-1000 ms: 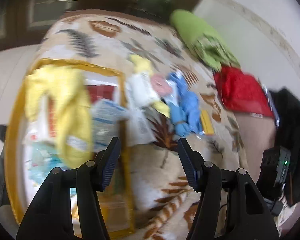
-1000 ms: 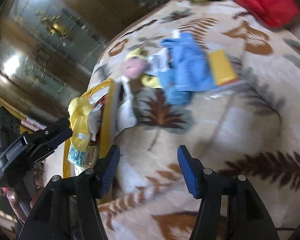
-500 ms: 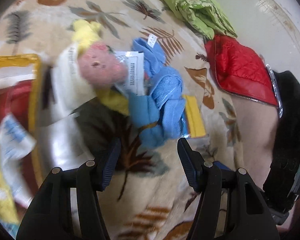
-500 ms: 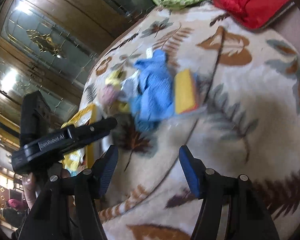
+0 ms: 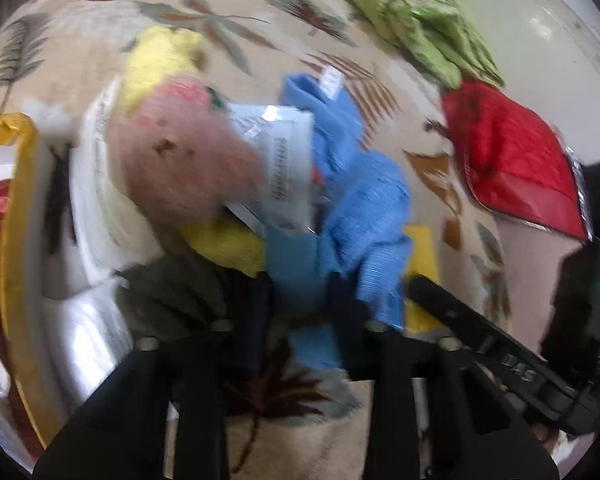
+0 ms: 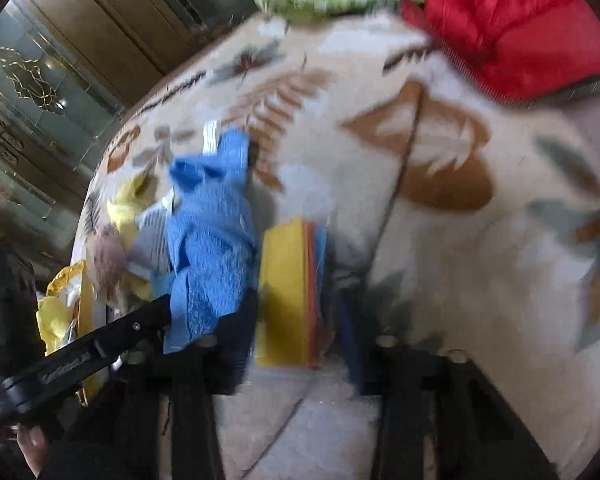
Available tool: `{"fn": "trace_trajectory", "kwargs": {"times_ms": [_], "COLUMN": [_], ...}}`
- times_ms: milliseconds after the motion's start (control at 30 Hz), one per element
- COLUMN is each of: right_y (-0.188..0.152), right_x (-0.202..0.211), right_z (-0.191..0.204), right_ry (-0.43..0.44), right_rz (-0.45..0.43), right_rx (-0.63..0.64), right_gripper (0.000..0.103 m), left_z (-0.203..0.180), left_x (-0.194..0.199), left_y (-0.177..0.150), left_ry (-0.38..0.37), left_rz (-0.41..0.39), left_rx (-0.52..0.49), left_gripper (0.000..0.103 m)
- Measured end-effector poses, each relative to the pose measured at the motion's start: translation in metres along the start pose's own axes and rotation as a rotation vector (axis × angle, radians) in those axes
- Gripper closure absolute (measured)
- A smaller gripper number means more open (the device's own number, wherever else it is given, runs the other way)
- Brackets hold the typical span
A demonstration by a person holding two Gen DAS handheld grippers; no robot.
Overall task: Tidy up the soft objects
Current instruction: 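Grasp the blue towel with the left tool while the right tool grasps the yellow sponge packet, then lower the blue towel and yellow sponge into the tray and open both tools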
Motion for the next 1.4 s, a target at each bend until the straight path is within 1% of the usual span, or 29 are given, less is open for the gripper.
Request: {"fn": "trace_trajectory", "kwargs": {"times_ms": [67,167,200,267,300,333,400,467,533,567,633,733,800,867,967,1067,1167,1333,1400], "right_y": [-0.003,-0.012,-0.016,-0.026,-0.03,-0.038,-0.049,-0.061,-0.072,-0.078,-0.087,-0.103,-0.113,-0.119,-0.129,-0.137,-0.147,-0.165,-0.166], "right_x": [0.004,0.014,0.018,0.028,0.031,0.035,0.036,0.042,0.049,0.054,0.059,0.064,0.064,0.062,0.054,0.043,0.031,0.012,0.004], "right_z": [0.002,0.007,0.008,0.007,0.006,0.003,0.005,0.011,0.02,0.03,0.047,0.087,0.118,0.142,0.174,0.194,0.208,0.219,0.222], "right_ry": [-0.021,-0.015,-0.012,-0.007,-0.005,0.001,0.016,0.026,0.068,0.1,0.137,0.216,0.278,0.314,0.359,0.378,0.376,0.362,0.348], "right_rz": [-0.014,-0.018,-0.019,-0.028,-0.032,-0.032,-0.019,-0.011,-0.008,-0.008,-0.005,0.009,0.024,0.039,0.066,0.092,0.124,0.17,0.178], "right_rx": [0.023,0.032,0.034,0.023,0.009,-0.013,-0.015,-0.008,-0.017,-0.017,-0.001,0.064,0.105,0.135,0.171,0.195,0.231,0.255,0.261], "right_gripper": [0.075,0.077,0.077,0.077,0.077,0.078,0.078,0.078,0.078,0.078,0.078,0.078,0.078,0.078,0.078,0.078,0.078,0.078,0.078], "left_z": [-0.002,0.002,0.003,0.006,0.01,0.014,0.018,0.02,0.019,0.021,0.03,0.049,0.07,0.096,0.13,0.158,0.181,0.208,0.221], "left_x": [0.003,0.014,0.018,0.027,0.032,0.037,0.048,0.066,0.088,0.098,0.125,0.157,0.181,0.201,0.22,0.229,0.23,0.225,0.222], "left_y": [-0.003,-0.012,-0.015,-0.026,-0.032,-0.039,-0.052,-0.065,-0.077,-0.082,-0.095,-0.108,-0.114,-0.118,-0.117,-0.113,-0.11,-0.113,-0.113], "left_ry": [-0.012,-0.047,-0.069,-0.144,-0.153,-0.147,-0.162,-0.204,-0.249,-0.251,-0.229,-0.196,-0.179,-0.135,-0.101,-0.079,-0.031,0.009,-0.001], "left_rz": [-0.002,0.004,0.013,0.043,0.052,0.052,0.05,0.037,0.016,0.001,-0.042,-0.077,-0.113,-0.153,-0.192,-0.219,-0.23,-0.219,-0.207], "left_rx": [-0.009,-0.009,0.005,0.033,0.04,0.04,0.035,0.045,0.049,0.046,0.032,0.038,0.066,0.106,0.16,0.208,0.228,0.243,0.257], "left_gripper": [0.081,0.084,0.085,0.085,0.085,0.085,0.085,0.085,0.085,0.085,0.085,0.085,0.085,0.085,0.085,0.085,0.085,0.085,0.085]}}
Point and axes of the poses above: each gripper's, at about its wrist camera, not at the fingertips, and x roughly against the way its jaws point, z to its left, y to its top, the point moved 10 cm from there along -x, roughly the way its jaws point, and after that the axes turned 10 degrees about y, right-handed, at the moved point
